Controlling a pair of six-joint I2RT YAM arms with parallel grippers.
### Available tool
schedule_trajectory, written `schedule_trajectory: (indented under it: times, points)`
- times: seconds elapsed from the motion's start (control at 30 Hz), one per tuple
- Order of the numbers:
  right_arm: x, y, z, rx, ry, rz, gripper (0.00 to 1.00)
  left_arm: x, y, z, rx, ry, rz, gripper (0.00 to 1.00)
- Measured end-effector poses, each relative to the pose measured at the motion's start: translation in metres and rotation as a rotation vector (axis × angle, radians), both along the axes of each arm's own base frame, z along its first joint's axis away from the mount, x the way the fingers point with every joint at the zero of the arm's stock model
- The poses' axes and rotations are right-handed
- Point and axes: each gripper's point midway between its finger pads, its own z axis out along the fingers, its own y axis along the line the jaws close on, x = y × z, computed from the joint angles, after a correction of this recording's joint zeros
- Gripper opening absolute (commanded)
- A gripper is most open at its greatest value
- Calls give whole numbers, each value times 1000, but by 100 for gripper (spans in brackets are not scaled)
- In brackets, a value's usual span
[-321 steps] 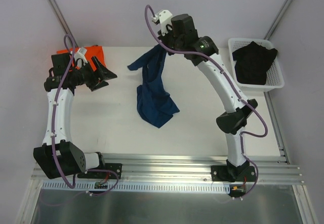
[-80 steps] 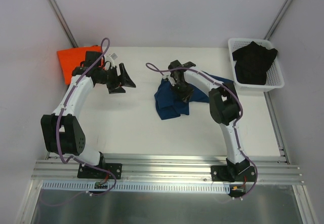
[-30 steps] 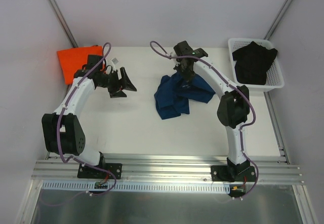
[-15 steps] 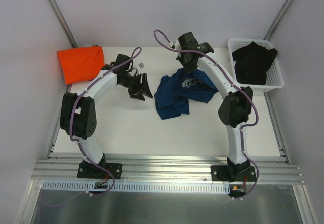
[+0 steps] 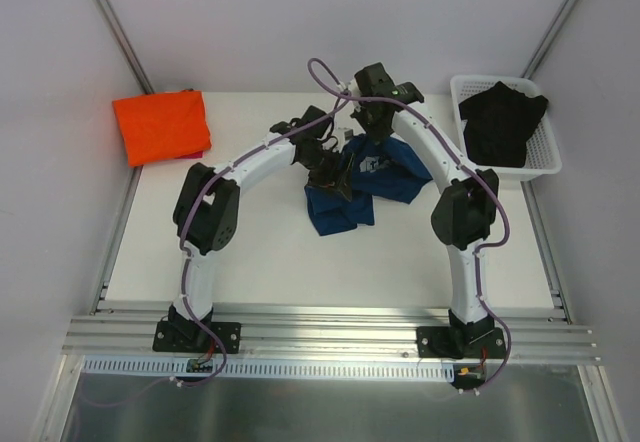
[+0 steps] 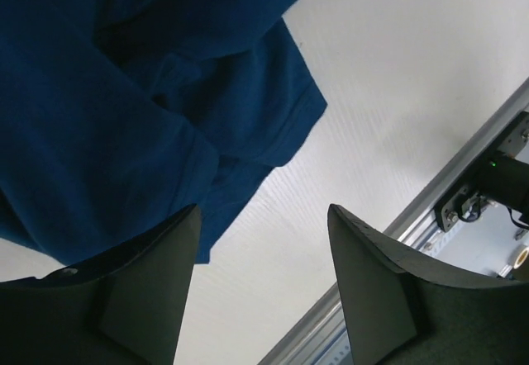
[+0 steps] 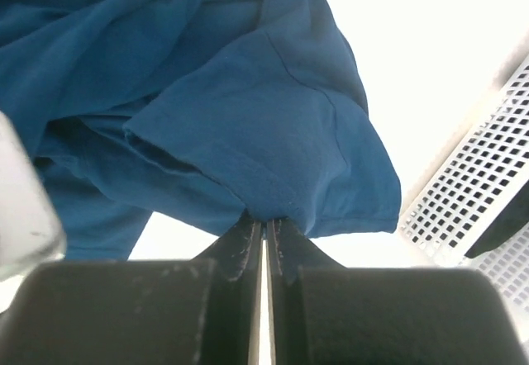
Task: Fold and stack the t-shirts
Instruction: Flatten out the tshirt
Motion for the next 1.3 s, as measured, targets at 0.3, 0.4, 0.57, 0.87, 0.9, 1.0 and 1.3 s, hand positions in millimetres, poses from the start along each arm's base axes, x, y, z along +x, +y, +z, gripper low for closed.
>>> schedule_trajectory:
  times: [0.3,0.4,0.57,0.87,0.9,1.0,1.3]
  points:
    - [15,-8,-4,11,-3,-28,0,20,17,-36,116,-26,26,71]
    - [23,-18,5,44,-23,-60,0,20,18,-49,161,-31,14,71]
    - [40,-48,19,119,-48,-148,0,23,14,-68,240,-73,-7,63]
    - [46,-73,17,169,-34,-222,0,31,17,-76,332,-147,-7,31]
    - [45,-71,17,175,-33,-220,0,31,18,-76,335,-149,-5,24]
    - [45,-67,19,185,-32,-213,0,34,21,-76,356,-162,6,9]
    - [45,-68,23,192,-40,-213,0,57,70,-2,338,-271,140,0]
